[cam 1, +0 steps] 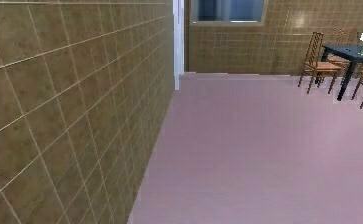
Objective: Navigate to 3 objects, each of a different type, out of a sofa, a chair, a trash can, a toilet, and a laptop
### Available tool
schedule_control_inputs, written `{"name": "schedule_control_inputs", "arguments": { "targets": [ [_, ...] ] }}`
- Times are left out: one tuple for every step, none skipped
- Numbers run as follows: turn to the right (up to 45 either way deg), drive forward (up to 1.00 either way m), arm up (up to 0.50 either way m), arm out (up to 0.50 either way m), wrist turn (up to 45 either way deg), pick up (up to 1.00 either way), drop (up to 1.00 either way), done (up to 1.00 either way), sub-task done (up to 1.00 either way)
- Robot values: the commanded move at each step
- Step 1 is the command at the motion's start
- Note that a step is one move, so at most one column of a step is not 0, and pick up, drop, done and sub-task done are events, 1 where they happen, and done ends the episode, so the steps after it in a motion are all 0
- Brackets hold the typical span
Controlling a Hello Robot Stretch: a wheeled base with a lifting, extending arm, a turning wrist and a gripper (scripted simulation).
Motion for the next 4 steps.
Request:
{"name": "schedule_control_inputs", "arguments": {
  "targets": [
    [45.0,0.0,0.0,0.0,0.0,0.0,0.0,0.0,0.0],
    [45.0,0.0,0.0,0.0,0.0,0.0,0.0,0.0,0.0],
    [3.0,0.0,0.0,0.0,0.0,0.0,0.0,0.0,0.0],
    [0.0,0.1,0.0,0.0,0.0,0.0,0.0,0.0,0.0]
  ]
}}
